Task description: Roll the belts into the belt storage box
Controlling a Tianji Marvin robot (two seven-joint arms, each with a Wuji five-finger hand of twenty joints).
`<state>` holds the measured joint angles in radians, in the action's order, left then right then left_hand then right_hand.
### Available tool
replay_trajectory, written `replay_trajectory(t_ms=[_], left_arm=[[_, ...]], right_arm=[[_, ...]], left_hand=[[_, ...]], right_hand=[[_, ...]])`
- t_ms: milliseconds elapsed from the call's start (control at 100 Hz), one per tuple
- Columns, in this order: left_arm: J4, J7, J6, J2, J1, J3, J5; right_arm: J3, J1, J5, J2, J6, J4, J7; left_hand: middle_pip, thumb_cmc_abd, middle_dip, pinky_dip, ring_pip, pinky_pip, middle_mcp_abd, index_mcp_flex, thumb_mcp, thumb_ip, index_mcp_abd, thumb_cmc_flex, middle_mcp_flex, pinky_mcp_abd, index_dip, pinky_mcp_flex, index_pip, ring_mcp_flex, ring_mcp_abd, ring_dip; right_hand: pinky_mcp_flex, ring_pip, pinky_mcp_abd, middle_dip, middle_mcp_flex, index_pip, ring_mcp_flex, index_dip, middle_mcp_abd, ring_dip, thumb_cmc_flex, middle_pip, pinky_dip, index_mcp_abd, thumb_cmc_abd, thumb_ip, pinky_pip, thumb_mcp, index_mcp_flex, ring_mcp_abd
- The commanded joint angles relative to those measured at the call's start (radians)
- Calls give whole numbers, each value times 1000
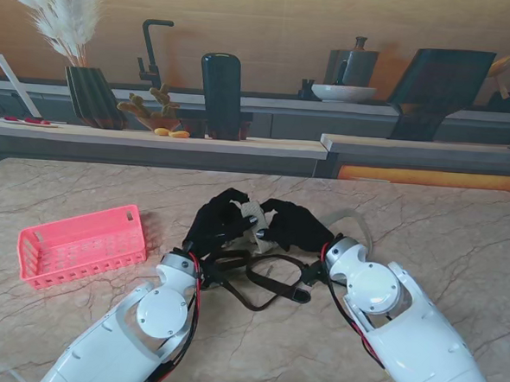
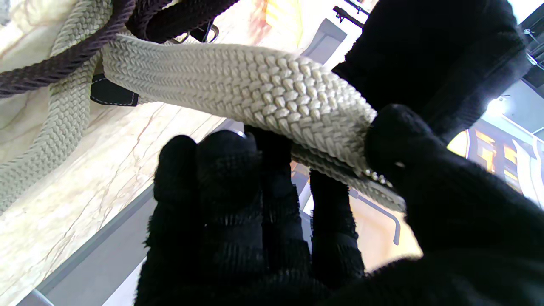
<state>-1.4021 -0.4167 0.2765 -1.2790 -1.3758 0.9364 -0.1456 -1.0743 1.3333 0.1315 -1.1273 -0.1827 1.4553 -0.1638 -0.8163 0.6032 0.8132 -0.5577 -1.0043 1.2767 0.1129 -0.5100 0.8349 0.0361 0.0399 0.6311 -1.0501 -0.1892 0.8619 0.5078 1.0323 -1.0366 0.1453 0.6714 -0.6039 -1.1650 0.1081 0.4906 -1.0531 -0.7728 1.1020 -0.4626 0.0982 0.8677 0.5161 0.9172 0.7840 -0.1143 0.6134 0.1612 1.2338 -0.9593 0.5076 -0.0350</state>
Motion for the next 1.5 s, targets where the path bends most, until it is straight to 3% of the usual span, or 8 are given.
replay_trajectory(t_ms=[0, 120, 330, 430, 560, 910, 1310, 1490], left_arm=[[3, 7, 9, -14, -1, -6, -6], [6, 8, 11, -18, 2, -7, 13], [11, 4, 4, -26, 4, -11, 48], [8, 7, 2, -27, 1, -11, 62], [-2, 15, -2, -28, -6, -10, 83], [6, -17, 0, -39, -9, -24, 81], [7, -41, -26, -55, -11, -29, 127], [3, -33, -30, -55, -13, -30, 143]], right_arm=[[2, 3, -10, 1, 6, 15, -23], [-4, 2, -51, 9, 29, 21, -77], [1, -6, -92, 11, 63, 13, -117], [7, -13, -109, 10, 74, 4, -126], [22, -24, -120, 7, 93, -5, -133], [62, -38, -110, -19, 150, -20, -50], [78, -49, -121, -29, 165, -32, -30], [79, -46, -139, -38, 175, -27, -8]], left_hand=[[40, -104, -28, 12, 11, 20, -25, 16, 65, -20, -176, 109, -6, 41, 43, -1, 61, -7, -19, -7], [42, -108, -25, 14, 13, 17, -29, 19, 57, -19, -178, 111, -3, 43, 45, -3, 62, -10, -42, -8], [50, -111, -28, 17, 22, 13, -31, 23, 47, -15, -180, 116, -2, 46, 43, -4, 61, -8, -42, -12], [50, -110, -29, 17, 24, 12, -32, 23, 47, -16, -181, 116, -2, 48, 41, -2, 62, -8, -43, -13], [51, -111, -30, 18, 25, 12, -29, 23, 46, -15, -178, 117, -3, 47, 39, 1, 63, -10, -42, -14], [67, -143, -54, 18, 19, 18, -32, 47, -16, 7, -168, 149, 21, 58, 9, 2, 55, -6, -52, -7], [64, -170, -73, 16, -6, 32, -31, 80, -76, 20, -152, 184, 52, 81, -20, 11, 73, -13, -82, -3], [99, -177, -87, 21, -9, 11, -44, 91, -112, 25, -145, 191, 84, 60, -51, -26, 55, 26, -77, 6]], right_hand=[[2, 20, 5, -32, -49, -37, 35, 39, -57, -12, 45, -43, 9, -46, -16, 29, -17, 14, 49, 7], [10, 38, 13, -53, -95, -81, 38, 90, -57, -19, 71, -61, 7, -39, -10, 65, -29, 43, 86, -1], [12, 84, 17, -75, -123, -97, 53, 115, -53, -41, 76, -98, 6, 1, 10, 74, -38, 44, 132, -2], [7, 112, 21, -90, -167, -205, 71, 176, -53, -57, 112, -129, 6, -40, 10, 90, -41, 91, 176, -7], [9, 117, 27, -92, -180, -239, 77, 184, -43, -60, 110, -140, 6, -80, 25, 90, -41, 95, 240, -15], [11, 64, 30, -57, -169, -272, 61, 188, -21, -40, 101, -114, 11, -147, 70, 91, -14, 61, 367, -31], [27, -24, 17, 6, -105, -296, 12, 130, -12, 3, 111, -31, 13, -161, 87, 93, -1, 118, 352, -8], [32, 3, 37, -18, -137, -284, 20, 214, 0, -15, 116, -76, 12, -129, 98, 91, -5, 33, 428, -45]])
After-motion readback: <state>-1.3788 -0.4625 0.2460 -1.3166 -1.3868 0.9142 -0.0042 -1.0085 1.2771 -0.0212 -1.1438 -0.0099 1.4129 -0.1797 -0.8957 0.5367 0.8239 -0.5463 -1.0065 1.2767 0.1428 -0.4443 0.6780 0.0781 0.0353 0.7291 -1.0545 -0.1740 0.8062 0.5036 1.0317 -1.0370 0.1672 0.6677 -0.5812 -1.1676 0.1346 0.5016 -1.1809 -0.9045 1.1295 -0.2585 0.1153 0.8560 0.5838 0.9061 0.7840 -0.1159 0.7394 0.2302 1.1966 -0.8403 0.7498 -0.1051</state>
